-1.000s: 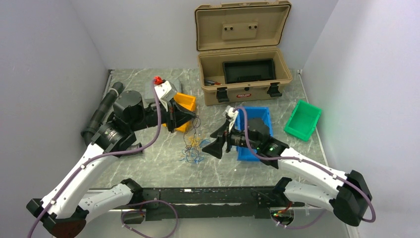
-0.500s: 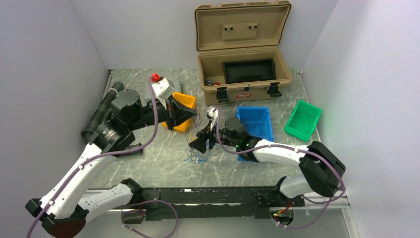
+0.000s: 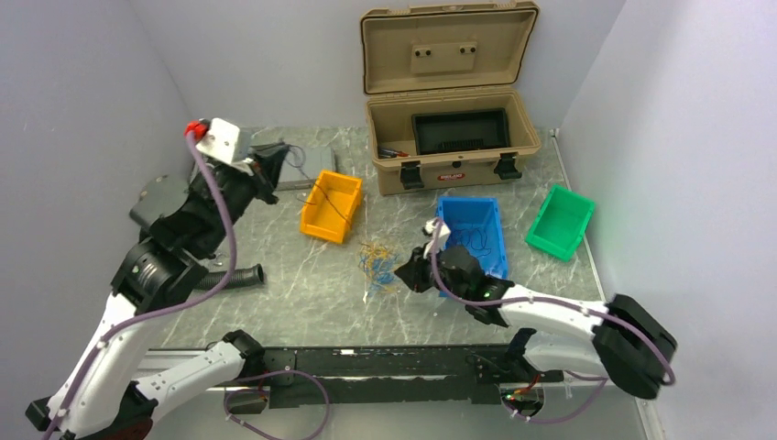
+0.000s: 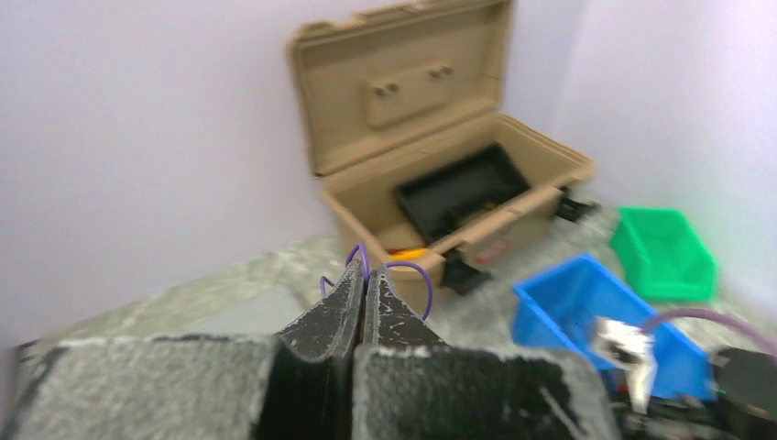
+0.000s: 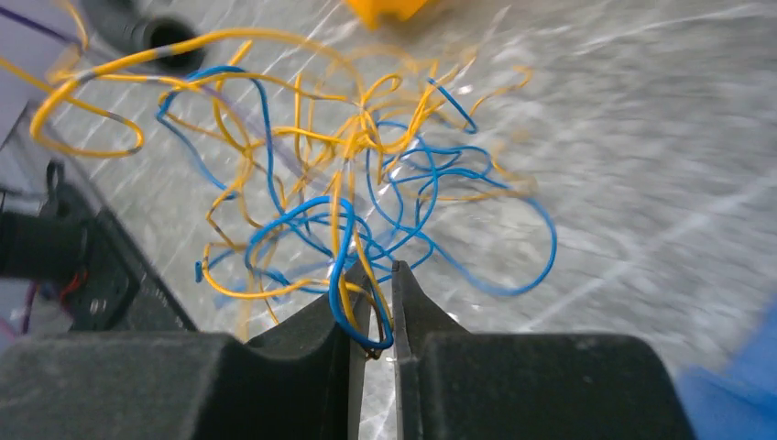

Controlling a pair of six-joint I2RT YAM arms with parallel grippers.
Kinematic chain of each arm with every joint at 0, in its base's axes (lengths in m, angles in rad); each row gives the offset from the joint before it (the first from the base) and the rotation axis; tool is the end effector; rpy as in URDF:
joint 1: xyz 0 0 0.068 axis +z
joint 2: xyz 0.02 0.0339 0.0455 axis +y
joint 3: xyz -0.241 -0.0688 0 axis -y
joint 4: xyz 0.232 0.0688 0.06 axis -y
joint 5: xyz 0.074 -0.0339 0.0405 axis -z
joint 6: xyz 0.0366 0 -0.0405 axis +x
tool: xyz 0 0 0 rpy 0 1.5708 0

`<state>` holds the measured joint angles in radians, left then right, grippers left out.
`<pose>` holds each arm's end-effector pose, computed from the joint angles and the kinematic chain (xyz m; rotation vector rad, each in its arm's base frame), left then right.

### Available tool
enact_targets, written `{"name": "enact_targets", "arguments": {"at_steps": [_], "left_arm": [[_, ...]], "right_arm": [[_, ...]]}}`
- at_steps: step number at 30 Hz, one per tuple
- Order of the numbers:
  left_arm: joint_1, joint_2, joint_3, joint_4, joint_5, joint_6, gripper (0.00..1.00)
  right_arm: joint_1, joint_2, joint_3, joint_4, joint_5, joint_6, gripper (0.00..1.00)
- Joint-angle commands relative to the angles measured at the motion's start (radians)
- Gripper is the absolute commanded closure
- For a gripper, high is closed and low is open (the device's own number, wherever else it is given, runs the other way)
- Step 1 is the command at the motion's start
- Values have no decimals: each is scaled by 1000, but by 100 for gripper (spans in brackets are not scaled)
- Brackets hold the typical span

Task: Untangle the cables

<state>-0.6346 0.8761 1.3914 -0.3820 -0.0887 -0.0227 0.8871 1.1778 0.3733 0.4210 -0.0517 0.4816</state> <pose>0.1207 -0.0848 0.4799 0.3675 1.4081 -0.4752 0.1466 0.1829 0.1692 -0.4538 2.0274 0.9278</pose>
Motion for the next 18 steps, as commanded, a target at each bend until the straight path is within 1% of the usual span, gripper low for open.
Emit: {"name": "enact_targets", "arguments": {"at_steps": [1,3,5,8,9,10,11,12,13,14,15,18], "left_arm": [[-1,-71,-28,61,-275,95,100],[0,-87,-63,75,-220,78,100],[0,-86,-87,81,-136,59,100],[0,-61,-91,67,3,35,100],[0,-50,-88,64,53,31,100],[1,-41,-85,65,98,29,100],[0,-32,-83,68,154,30,100],[0,-23,-81,72,209,-5,100],[0,-13,-77,77,258,-16,100],[0,-3,-74,82,311,-23,100],[0,8,-66,88,355,-29,100],[-1,42,-42,89,470,-43,100]], "right_arm": [[-3,-186,4,-247,314,66,86],[-4,-254,15,-307,375,69,87],[-6,-296,34,-348,400,57,87],[-7,-315,85,-394,401,28,86],[-7,-313,105,-409,397,18,84],[-7,-309,124,-417,388,4,77],[-7,-306,141,-419,373,-12,62],[-7,-304,156,-418,356,-36,47],[-7,-304,167,-418,331,-55,38],[-6,-306,171,-417,303,-74,32],[-6,-311,174,-405,268,-95,28],[-6,-330,173,-348,147,-156,21]]}}
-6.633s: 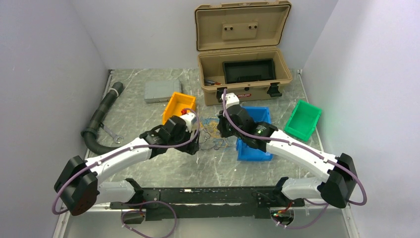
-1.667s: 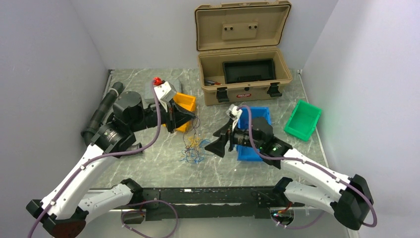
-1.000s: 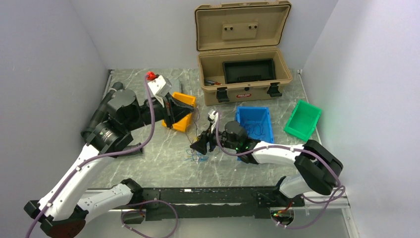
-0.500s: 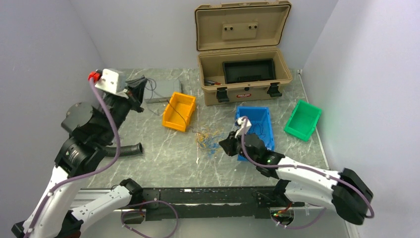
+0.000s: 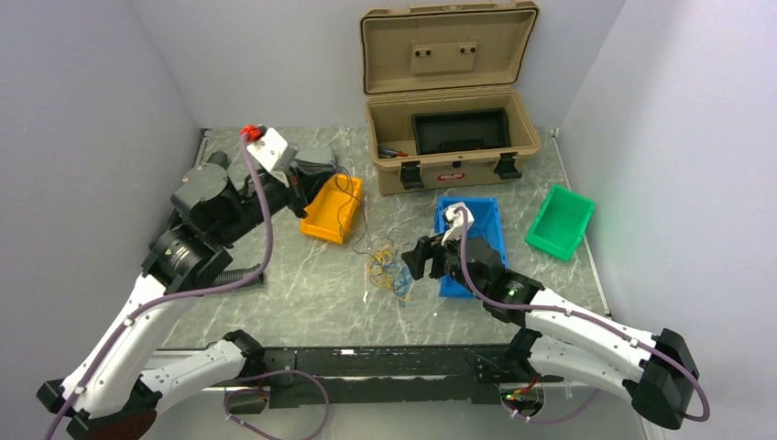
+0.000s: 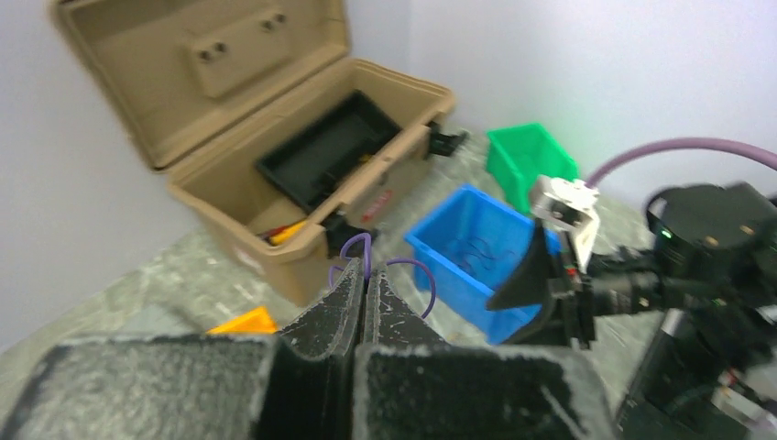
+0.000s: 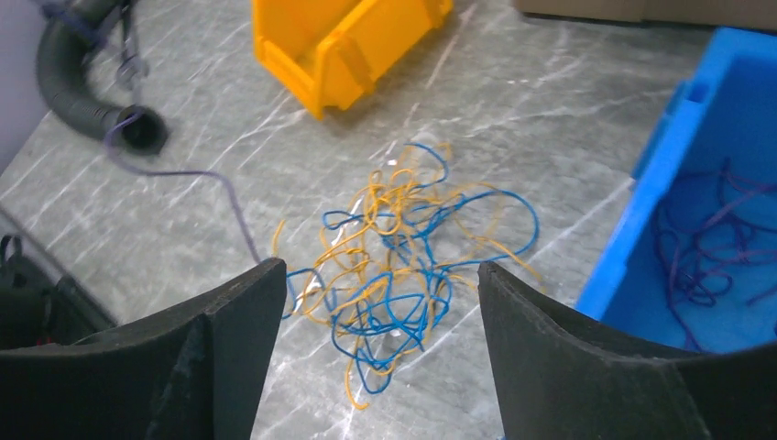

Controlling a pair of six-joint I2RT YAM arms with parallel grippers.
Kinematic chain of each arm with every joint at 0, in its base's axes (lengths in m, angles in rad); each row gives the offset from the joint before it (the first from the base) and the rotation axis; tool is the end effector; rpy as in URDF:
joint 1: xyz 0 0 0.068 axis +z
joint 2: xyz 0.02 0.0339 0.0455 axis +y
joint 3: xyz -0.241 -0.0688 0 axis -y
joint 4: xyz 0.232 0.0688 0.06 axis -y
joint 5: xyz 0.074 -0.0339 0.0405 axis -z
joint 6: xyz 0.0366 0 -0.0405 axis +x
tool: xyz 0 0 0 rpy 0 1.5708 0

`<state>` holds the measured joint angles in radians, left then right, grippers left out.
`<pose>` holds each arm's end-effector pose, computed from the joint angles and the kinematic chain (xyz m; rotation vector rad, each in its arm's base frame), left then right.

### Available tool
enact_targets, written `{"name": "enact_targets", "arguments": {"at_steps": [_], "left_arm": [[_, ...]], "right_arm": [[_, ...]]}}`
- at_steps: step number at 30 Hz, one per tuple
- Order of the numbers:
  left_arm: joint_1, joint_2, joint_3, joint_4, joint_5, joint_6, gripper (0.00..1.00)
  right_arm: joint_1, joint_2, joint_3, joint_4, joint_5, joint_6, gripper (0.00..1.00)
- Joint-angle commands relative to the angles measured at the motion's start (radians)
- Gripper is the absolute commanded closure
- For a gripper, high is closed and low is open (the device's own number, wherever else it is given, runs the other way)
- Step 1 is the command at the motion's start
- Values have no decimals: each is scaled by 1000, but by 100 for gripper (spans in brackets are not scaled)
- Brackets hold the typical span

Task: Untangle the cables

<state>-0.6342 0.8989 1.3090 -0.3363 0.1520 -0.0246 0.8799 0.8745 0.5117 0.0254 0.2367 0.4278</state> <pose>0.1326 -0.1044 0.4578 0.5775 1.4187 -0.6417 0.1385 0.1541 0.2359 -0.2764 1.9341 0.6558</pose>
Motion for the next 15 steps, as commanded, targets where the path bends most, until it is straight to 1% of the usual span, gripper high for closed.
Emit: {"name": "enact_targets", "arguments": {"at_steps": [1,4,7,11,15], "left_arm": [[-2,28,45,44,256,-45,100],[-1,40,48,59,293,-60,100],[-1,38,38,77,301,-72,100],[-2,38,38,83,311,-81,100],[-1,34,55,71,304,-80,100]], "right_arm": [[1,-27,38,68,-180,-120,20],[1,-11,54,133,-311,-170,20],[1,45,93,181,-378,-210,20],[1,153,157,246,-401,-227,20],[3,267,214,286,-397,-233,16]]}}
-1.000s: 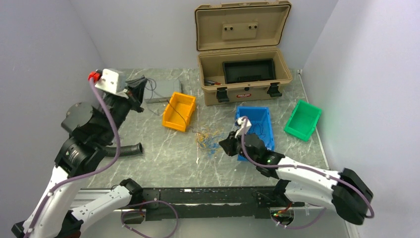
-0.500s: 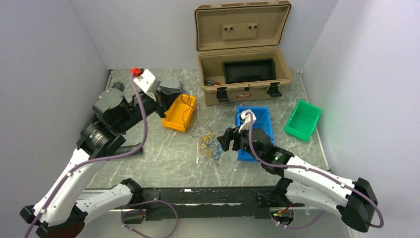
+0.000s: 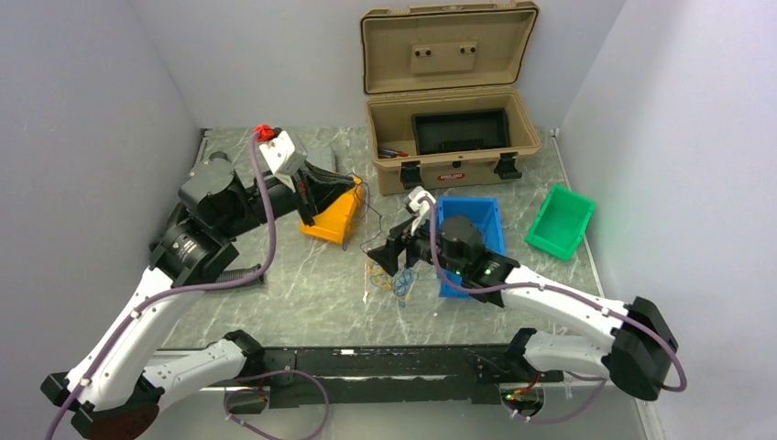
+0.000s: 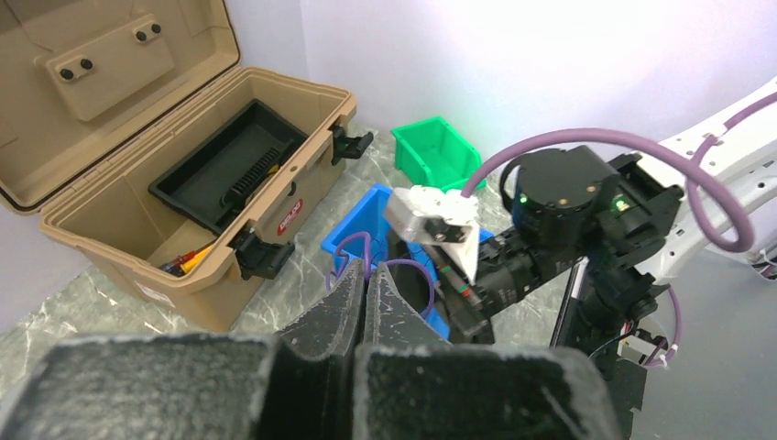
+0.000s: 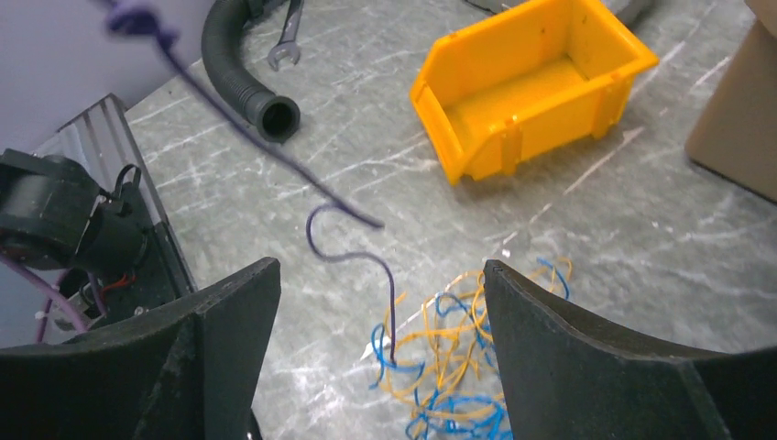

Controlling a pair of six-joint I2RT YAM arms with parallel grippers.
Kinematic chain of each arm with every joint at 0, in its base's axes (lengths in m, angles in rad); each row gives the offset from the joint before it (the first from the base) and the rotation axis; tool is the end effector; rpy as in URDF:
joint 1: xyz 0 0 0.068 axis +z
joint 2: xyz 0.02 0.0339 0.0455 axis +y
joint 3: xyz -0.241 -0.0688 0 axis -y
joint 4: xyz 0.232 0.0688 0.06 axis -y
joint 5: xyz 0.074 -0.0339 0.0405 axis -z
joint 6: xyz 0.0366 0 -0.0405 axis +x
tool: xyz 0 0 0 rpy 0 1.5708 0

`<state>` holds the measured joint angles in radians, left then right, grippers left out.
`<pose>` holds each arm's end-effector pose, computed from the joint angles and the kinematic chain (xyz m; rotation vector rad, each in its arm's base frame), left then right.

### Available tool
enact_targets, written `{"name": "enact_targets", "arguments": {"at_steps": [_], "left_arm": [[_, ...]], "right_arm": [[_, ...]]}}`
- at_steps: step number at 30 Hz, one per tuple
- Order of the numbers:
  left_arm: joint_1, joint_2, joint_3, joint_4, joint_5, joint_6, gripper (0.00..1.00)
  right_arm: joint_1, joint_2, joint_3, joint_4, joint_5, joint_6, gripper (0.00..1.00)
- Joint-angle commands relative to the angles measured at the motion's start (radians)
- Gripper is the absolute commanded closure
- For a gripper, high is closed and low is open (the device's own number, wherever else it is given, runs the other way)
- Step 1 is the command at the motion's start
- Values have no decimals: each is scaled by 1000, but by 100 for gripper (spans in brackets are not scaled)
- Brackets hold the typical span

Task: Untangle the cables

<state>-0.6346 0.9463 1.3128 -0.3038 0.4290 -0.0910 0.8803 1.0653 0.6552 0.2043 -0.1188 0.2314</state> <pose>0.1369 -0.1197 0.4549 0.7584 1.3891 -0.8966 0.1546 0.1940 0.2643 -0.6799 1.7388 0.8940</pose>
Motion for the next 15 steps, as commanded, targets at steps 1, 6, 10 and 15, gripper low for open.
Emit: {"name": "enact_targets", "arguments": {"at_steps": [1,6,10,15], "left_arm": [[-1,-17,56,34,15,-11,100],[-1,-52,49,34,-65,-5,100],[-1,-71,28,43,-105,-3,100],[-1,-66,-3,26,-152,-8,100]], "right_arm": [[2,104,78,114,-46,-34,14],[2,203,60,194,-88,-8,18],[2,231,45,227,-120,27,41],[2,172,98,153,-107,38,88]]}}
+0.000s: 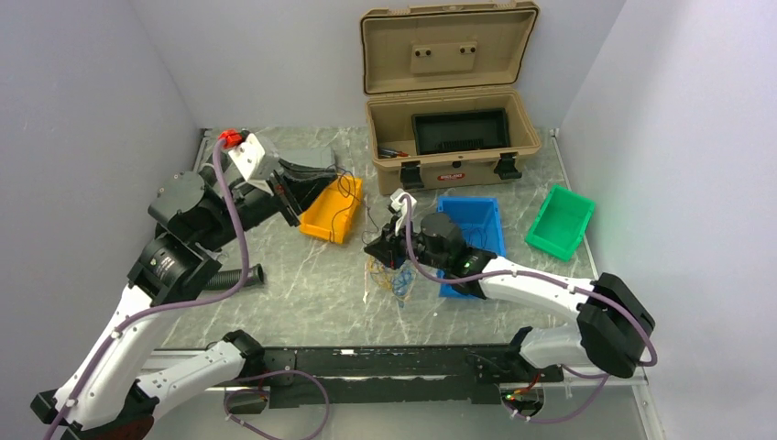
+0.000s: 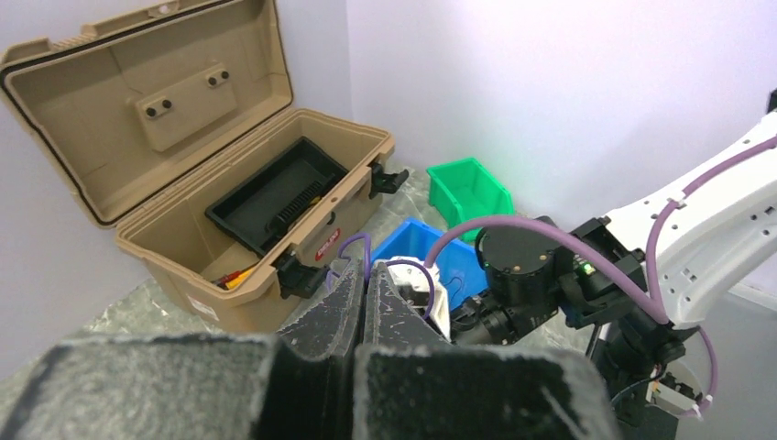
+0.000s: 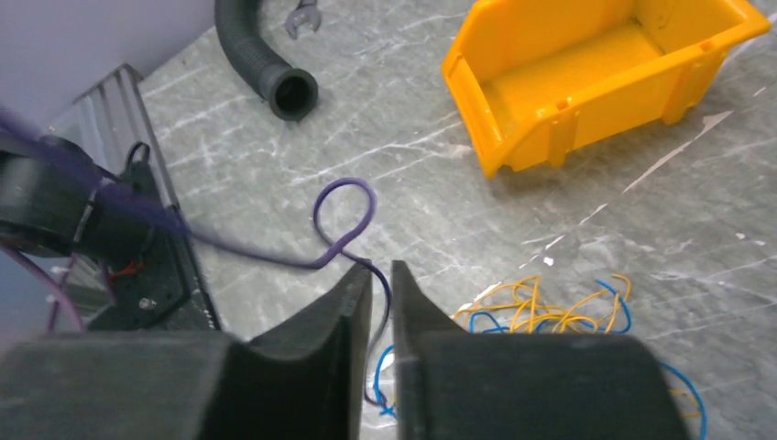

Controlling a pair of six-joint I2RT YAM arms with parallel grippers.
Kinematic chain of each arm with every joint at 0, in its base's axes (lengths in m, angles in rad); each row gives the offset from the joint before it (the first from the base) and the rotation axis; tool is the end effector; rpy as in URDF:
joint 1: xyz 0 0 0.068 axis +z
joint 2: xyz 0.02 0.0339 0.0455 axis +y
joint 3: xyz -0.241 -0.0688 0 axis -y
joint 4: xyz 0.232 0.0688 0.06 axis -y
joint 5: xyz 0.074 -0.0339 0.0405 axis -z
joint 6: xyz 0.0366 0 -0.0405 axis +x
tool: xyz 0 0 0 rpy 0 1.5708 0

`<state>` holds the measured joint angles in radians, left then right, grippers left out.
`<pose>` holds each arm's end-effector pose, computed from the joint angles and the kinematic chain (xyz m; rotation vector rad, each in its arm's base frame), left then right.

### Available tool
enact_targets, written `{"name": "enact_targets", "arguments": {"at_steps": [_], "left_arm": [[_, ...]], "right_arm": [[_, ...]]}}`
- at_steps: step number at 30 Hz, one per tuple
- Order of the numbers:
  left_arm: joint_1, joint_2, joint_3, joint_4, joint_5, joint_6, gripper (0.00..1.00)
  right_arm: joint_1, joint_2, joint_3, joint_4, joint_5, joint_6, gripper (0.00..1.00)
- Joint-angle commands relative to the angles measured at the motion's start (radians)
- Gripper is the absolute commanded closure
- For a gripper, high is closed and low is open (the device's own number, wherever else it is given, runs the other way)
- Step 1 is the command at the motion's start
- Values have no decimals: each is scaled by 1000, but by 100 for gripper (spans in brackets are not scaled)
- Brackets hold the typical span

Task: Untangle the cables

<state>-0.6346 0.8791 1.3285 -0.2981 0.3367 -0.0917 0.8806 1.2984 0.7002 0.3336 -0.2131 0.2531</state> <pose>0.1188 -0.1025 0.4703 0.6668 1.3232 -0.8319 0.1765 0.2259 0.2358 -0.7498 1.7964 0.9721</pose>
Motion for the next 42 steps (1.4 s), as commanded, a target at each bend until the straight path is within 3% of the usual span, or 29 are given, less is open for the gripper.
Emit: {"name": "enact_targets", "arguments": {"at_steps": [1,5,13,21,34,42], "left_arm": [[-1,1,-29,19,-69,-11,100],[-1,3,-87,23,-97,-35,100],[-1,6,-174,72,-67,-94,100],[0,35,-246,195,53,-178,100],[-1,80,-312,303,96,-233,100],[-15,193,-291,410,168,-273,100]], "right_arm": [[1,-79,76,0,-7,14,93],[1,-147,150,-104,40,8,100],[2,-230,249,-258,132,18,100],[3,-241,301,-310,163,56,100],[1,-257,314,-392,213,98,100],[-6,-339,286,-573,452,122,100]]}}
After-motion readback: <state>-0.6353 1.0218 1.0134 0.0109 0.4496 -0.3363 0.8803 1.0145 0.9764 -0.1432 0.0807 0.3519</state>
